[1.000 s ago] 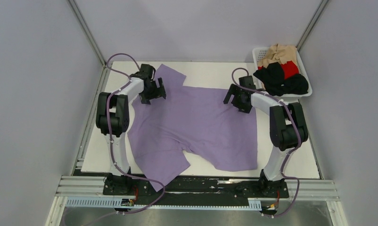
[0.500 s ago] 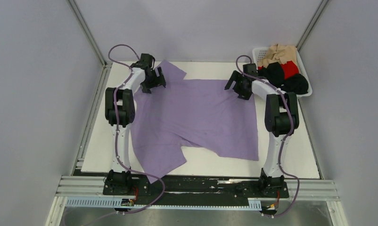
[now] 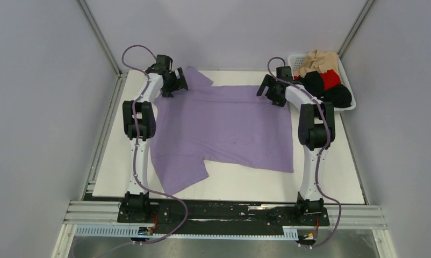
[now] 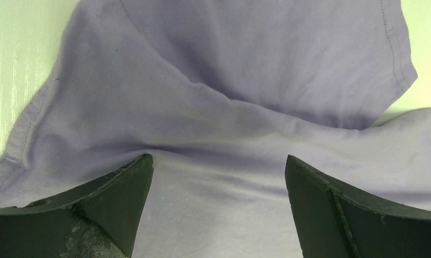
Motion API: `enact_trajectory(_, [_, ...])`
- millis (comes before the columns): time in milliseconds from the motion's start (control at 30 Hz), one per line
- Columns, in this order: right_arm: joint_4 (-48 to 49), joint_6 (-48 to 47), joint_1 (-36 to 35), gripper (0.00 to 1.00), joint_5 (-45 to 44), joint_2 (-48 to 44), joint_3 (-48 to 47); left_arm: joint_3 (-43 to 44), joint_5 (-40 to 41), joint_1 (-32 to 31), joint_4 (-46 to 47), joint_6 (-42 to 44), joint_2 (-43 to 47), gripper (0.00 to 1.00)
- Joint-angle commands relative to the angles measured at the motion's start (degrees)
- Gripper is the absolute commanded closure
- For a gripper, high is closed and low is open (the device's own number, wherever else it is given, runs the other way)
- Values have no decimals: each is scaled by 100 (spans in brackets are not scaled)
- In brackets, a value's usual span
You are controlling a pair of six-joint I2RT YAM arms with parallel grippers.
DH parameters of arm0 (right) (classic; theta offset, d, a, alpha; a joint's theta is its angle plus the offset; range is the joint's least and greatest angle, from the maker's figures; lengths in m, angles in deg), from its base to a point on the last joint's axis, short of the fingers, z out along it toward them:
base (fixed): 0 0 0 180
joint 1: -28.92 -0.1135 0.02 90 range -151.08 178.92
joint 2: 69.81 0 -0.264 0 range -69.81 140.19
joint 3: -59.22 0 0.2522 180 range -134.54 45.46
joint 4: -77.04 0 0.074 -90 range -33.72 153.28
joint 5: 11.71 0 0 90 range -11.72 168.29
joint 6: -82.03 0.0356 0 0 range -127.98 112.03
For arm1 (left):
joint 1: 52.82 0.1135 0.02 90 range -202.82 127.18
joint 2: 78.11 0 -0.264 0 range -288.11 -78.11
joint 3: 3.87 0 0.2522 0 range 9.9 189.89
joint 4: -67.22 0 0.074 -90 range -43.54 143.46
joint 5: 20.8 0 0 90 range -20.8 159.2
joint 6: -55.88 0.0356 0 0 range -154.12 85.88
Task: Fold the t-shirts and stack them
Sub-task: Flatten out the tshirt
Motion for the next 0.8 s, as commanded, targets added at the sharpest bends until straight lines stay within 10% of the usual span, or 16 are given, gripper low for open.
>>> enact_trajectory(0, [-257,-428,-302,0,-693,-726,358,-799,-84,-30,19,175,940,0])
enact_trajectory(400, [332,805,-1192,0,-2009,-4260,4228,-6182,1336,-1409,992,-519,5232,0])
enact_trajectory(767, [547,1417,-1018,0,-2214,-6457,6101,-8363,2088,-2916,-493,-1786,7479,0])
